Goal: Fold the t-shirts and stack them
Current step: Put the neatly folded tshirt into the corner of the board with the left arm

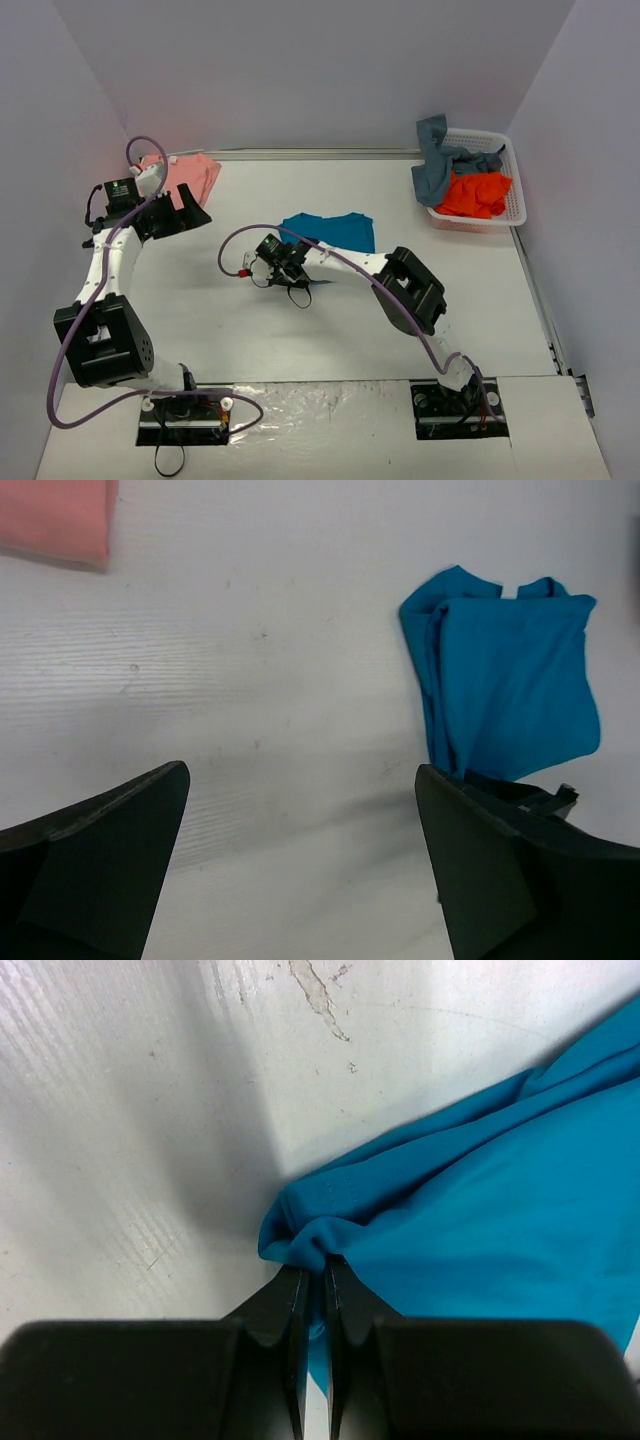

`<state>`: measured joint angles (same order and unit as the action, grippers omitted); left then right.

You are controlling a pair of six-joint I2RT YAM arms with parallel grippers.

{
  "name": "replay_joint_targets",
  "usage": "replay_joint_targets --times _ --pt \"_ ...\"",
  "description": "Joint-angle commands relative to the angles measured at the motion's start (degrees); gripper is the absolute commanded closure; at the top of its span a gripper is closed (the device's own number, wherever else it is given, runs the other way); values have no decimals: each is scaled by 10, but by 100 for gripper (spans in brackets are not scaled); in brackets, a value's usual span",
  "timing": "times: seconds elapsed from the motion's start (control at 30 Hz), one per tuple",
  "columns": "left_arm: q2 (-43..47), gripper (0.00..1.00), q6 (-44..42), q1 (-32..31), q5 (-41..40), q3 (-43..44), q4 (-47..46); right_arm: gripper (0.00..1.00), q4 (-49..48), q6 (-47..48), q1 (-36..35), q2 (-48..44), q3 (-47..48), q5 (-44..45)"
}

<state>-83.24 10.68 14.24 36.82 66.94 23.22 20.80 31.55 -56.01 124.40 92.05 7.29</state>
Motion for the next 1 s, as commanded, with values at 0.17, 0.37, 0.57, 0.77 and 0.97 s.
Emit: replay_joint_targets --times 0.17,0.37,0.57,0.77,0.97 --pt "-47 6 181 4 143 -18 -131 100 57 7 -7 -19 42 18" --pt "-128 6 242 -30 185 -16 -169 100 62 9 -8 -28 50 36" --pt "-206 6 287 -97 193 13 -199 100 76 10 -8 -10 66 40" --pt "-279 6 361 -136 227 48 -269 100 83 9 -9 -5 75 44" --pt "-322 6 374 -185 227 65 -275 100 86 9 -9 1 75 49"
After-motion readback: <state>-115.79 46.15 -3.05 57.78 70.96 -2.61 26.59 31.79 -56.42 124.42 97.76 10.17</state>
